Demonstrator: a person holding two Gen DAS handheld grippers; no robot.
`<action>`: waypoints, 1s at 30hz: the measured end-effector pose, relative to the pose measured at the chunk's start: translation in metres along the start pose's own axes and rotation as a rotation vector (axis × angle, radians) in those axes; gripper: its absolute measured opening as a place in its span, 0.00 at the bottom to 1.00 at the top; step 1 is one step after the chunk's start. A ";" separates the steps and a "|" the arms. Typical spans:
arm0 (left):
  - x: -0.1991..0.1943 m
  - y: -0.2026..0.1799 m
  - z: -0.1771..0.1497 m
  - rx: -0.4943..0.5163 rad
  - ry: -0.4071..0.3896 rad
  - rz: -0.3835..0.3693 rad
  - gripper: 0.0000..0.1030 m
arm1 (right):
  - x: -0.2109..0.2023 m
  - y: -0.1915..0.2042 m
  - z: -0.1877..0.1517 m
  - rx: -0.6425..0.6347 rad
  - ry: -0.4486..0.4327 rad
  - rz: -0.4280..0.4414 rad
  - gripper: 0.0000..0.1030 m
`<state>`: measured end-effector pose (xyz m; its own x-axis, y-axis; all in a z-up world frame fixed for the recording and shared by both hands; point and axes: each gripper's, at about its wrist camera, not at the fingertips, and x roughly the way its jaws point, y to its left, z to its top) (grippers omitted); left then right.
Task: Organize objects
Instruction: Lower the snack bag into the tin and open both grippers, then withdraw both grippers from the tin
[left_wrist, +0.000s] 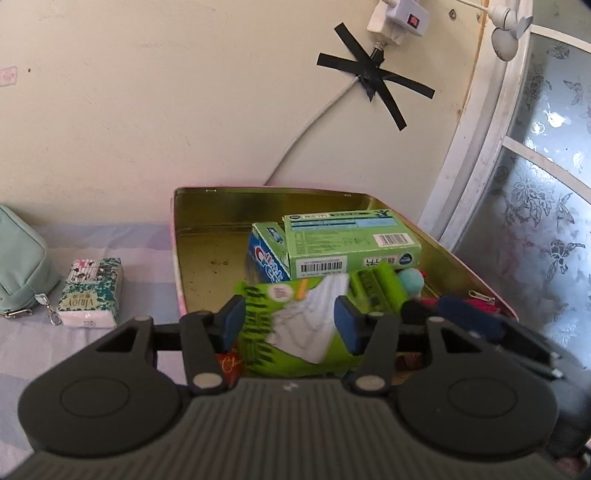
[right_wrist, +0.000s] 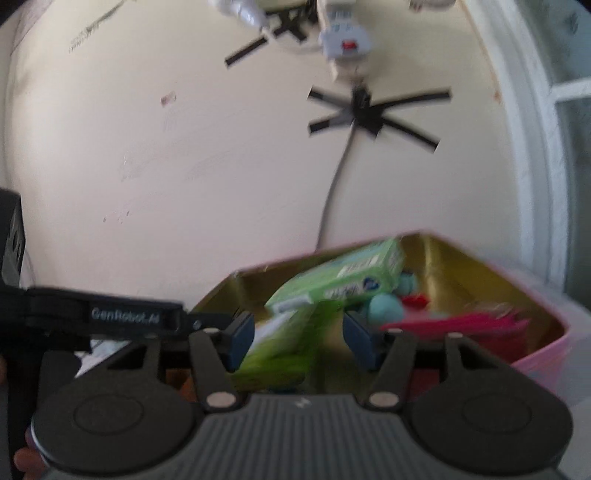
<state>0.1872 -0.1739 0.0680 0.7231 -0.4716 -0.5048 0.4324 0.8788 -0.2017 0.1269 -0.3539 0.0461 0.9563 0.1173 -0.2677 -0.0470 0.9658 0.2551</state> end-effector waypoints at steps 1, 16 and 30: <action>-0.002 -0.001 0.000 0.007 -0.006 0.010 0.55 | -0.003 0.000 0.000 0.006 -0.015 -0.006 0.56; -0.070 -0.021 -0.031 0.172 -0.037 0.139 0.59 | -0.057 0.013 -0.019 0.123 -0.039 -0.037 0.57; -0.108 0.023 -0.066 0.141 0.016 0.204 0.60 | -0.078 0.059 -0.046 0.128 0.064 0.021 0.58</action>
<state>0.0837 -0.0977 0.0627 0.7949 -0.2828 -0.5368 0.3500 0.9364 0.0250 0.0360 -0.2954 0.0396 0.9350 0.1559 -0.3186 -0.0261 0.9260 0.3766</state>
